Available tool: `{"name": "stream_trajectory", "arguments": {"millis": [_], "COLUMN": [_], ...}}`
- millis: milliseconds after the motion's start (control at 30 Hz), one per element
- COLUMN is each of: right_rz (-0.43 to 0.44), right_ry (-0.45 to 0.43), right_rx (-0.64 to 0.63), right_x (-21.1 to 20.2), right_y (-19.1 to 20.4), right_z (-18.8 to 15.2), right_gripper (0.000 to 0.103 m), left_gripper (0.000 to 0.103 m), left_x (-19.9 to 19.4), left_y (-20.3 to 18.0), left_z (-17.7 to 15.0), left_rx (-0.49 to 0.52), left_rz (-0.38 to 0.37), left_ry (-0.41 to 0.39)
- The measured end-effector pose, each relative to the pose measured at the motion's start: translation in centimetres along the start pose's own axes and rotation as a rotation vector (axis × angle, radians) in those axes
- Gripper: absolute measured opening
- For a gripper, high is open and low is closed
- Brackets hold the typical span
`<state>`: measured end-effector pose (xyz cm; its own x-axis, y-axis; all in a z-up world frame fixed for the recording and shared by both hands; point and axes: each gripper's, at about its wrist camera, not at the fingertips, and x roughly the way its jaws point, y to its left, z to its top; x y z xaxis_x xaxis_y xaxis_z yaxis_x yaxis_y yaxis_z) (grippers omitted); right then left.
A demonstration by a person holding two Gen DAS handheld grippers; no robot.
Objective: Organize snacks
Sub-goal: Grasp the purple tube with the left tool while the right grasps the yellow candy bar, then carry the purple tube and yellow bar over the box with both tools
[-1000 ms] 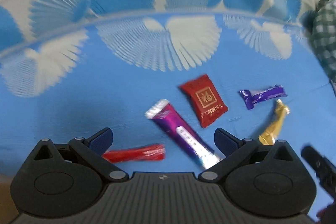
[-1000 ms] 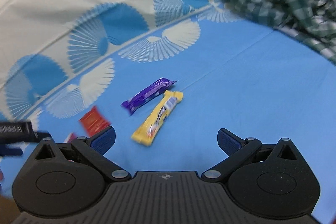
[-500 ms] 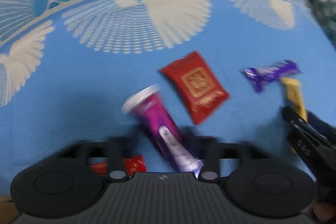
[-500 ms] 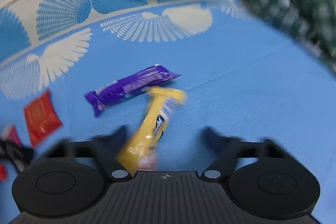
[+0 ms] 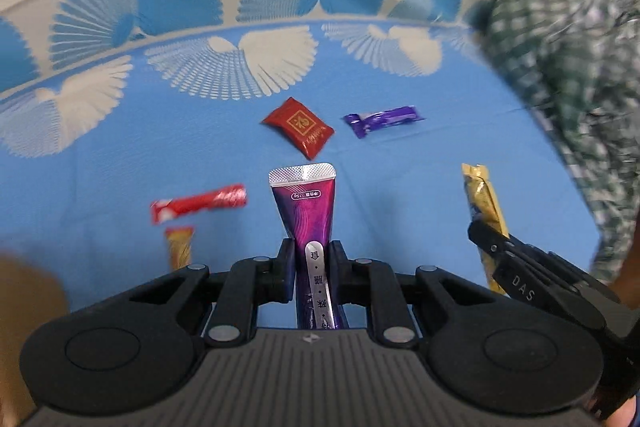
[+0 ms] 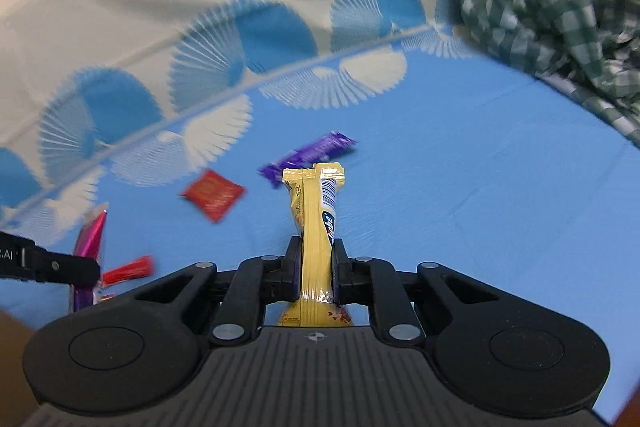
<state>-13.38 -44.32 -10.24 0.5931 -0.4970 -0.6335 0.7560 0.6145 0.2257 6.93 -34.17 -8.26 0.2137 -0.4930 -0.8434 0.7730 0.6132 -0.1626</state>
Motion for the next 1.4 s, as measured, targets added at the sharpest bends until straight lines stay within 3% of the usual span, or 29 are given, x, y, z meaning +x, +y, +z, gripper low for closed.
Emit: {"name": "stream_trajectory", "arguments": {"millis": [300,533,700,933,1400], "right_rz": [0.238,0.434,0.534,0.575,0.530], "right_ry": [0.026,0.107,0.125,0.072,0.060], "right_rx": [-0.109,-0.228,-0.352,-0.469,-0.538], "right_x": [-16.4,-24.5,-28.8,-33.1,-34.6], "right_y": [6.8,13.4,17.5,20.5,22.4], "right_z": [-5.9,-11.5,-15.5,-16.9,-18.1], "right_gripper": [0.014,0.014,0.014,0.014,0.014], "left_gripper": [0.018,0.018,0.018,0.018,0.018], "left_x": [-17.4,-28.1,-33.5,-38.0,-39.5], "left_y": [2.2,6.8,9.5,11.5,12.8], "left_z": [-11.8,-21.0,-26.9,-32.5,-34.1], "left_rx": [-0.024,-0.109,-0.174,-0.262,-0.304], "left_rz": [0.104,0.245,0.309,0.311,0.286], "left_ry": [-0.097,-0.152,-0.198,-0.260,-0.322]}}
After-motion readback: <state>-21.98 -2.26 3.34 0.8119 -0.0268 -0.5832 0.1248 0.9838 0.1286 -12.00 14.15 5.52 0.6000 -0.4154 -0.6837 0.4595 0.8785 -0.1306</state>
